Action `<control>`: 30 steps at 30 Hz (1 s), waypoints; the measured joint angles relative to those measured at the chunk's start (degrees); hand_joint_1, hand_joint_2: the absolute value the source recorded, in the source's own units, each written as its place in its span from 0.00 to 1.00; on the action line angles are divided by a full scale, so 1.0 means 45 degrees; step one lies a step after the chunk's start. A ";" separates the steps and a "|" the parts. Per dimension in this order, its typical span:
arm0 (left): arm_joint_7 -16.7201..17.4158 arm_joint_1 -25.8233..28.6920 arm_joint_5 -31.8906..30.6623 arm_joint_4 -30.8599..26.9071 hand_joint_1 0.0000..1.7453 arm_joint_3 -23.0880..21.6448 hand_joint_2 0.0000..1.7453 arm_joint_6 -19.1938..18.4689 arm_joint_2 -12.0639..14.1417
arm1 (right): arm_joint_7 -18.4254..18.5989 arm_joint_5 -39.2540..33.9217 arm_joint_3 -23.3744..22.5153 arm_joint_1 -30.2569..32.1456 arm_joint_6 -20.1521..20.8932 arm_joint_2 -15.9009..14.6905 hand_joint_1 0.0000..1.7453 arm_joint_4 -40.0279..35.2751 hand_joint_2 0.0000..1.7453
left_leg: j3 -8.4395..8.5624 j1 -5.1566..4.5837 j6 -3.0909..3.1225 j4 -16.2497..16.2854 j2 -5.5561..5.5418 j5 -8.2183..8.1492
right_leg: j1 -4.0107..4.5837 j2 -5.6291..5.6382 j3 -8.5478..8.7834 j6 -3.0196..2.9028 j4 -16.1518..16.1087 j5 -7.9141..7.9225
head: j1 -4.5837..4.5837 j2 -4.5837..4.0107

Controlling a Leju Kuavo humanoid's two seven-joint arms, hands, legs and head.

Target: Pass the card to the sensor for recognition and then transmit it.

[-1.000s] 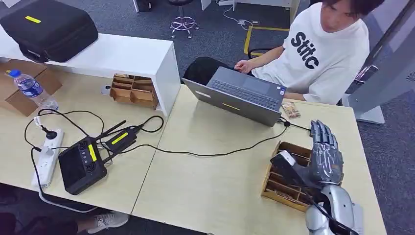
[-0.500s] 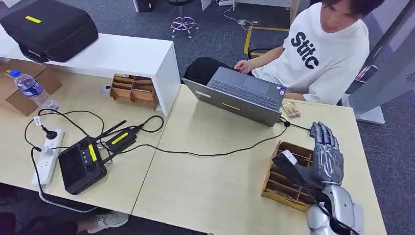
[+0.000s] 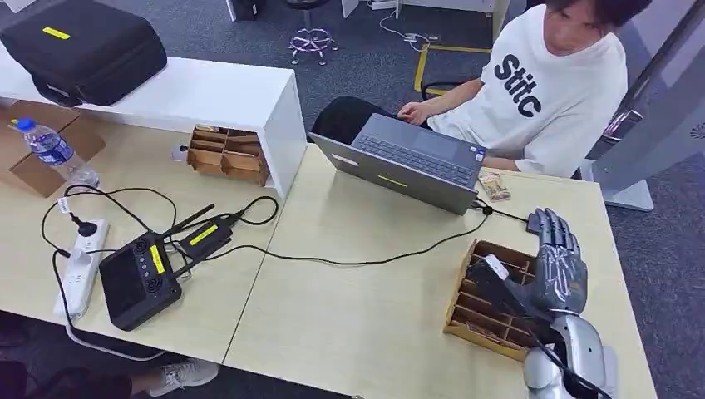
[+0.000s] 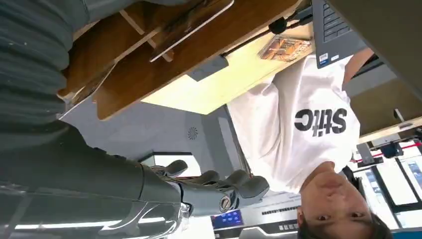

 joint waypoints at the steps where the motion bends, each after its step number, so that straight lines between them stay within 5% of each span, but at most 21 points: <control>1: 0.0000 0.0000 0.0000 0.0000 0.00 0.0000 1.00 0.0000 0.0000 | 0.0005 0.0000 -0.0010 0.0000 0.0000 0.0000 0.00 0.0000 1.00 | 0.0000 0.0000 0.0000 0.0000 0.0000 0.0000 | 0.0000 0.0000 0.0000 0.0000 0.0000 0.0000 | 0.0000 0.0000; 12: 0.0000 -0.0001 0.0000 0.0000 0.00 0.0000 1.00 0.0000 0.0000 | 0.0000 0.0058 -0.0029 -0.0001 0.0000 0.0005 0.03 0.0068 1.00 | 0.0000 0.0000 0.0000 0.0000 0.0000 0.0000 | 0.0000 0.0000 0.0000 0.0000 0.0000 0.0000 | 0.0000 0.0000; 14: 0.0000 0.0000 0.0000 0.0000 0.00 0.0000 1.00 0.0000 0.0000 | 0.0000 0.0073 -0.0029 -0.0001 0.0000 0.0005 0.60 0.0078 1.00 | 0.0000 0.0000 0.0000 0.0000 0.0000 0.0000 | 0.0000 0.0000 0.0000 0.0000 0.0000 0.0000 | 0.0000 0.0000; 15: 0.0000 0.0000 0.0000 0.0000 0.00 0.0000 1.00 0.0000 0.0000 | 0.0000 0.0073 -0.0029 0.0000 0.0000 0.0005 0.79 0.0087 1.00 | 0.0000 0.0000 0.0000 0.0000 0.0000 0.0000 | 0.0000 0.0000 0.0000 0.0000 0.0000 0.0000 | 0.0005 0.0000; 17: 0.0000 -0.0001 0.0000 0.0000 0.00 0.0000 1.00 0.0000 0.0000 | 0.0000 0.0073 -0.0029 -0.0002 0.0000 0.0000 0.85 0.0117 1.00 | 0.0000 0.0000 0.0000 0.0000 0.0000 0.0000 | 0.0000 0.0000 0.0000 0.0000 0.0000 0.0000 | 0.0000 0.0000; 22: 0.0000 -0.0001 0.0000 0.0000 0.00 0.0000 1.00 0.0000 0.0000 | 0.0000 0.0092 -0.0029 -0.0004 0.0005 0.0000 0.72 0.0185 1.00 | 0.0000 0.0000 0.0000 0.0000 0.0000 0.0000 | 0.0000 0.0000 0.0000 0.0000 0.0000 0.0000 | 0.0000 0.0000; 26: 0.0000 -0.0002 0.0000 0.0000 0.00 0.0000 1.00 0.0000 0.0000 | 0.0000 0.0107 -0.0029 -0.0008 0.0015 0.0000 0.75 0.0272 1.00 | -0.0001 0.0000 0.0000 0.0000 0.0000 0.0000 | 0.0000 0.0000 0.0000 0.0000 0.0000 0.0000 | 0.0005 0.0000; 30: 0.0000 -0.0002 0.0000 0.0000 0.00 0.0000 1.00 0.0000 0.0005 | 0.0000 0.0112 -0.0029 -0.0007 0.0019 0.0005 0.93 0.0296 1.00 | -0.0001 0.0000 0.0000 0.0000 0.0000 0.0000 | 0.0000 0.0000 0.0000 0.0000 0.0000 0.0000 | 0.0000 0.0000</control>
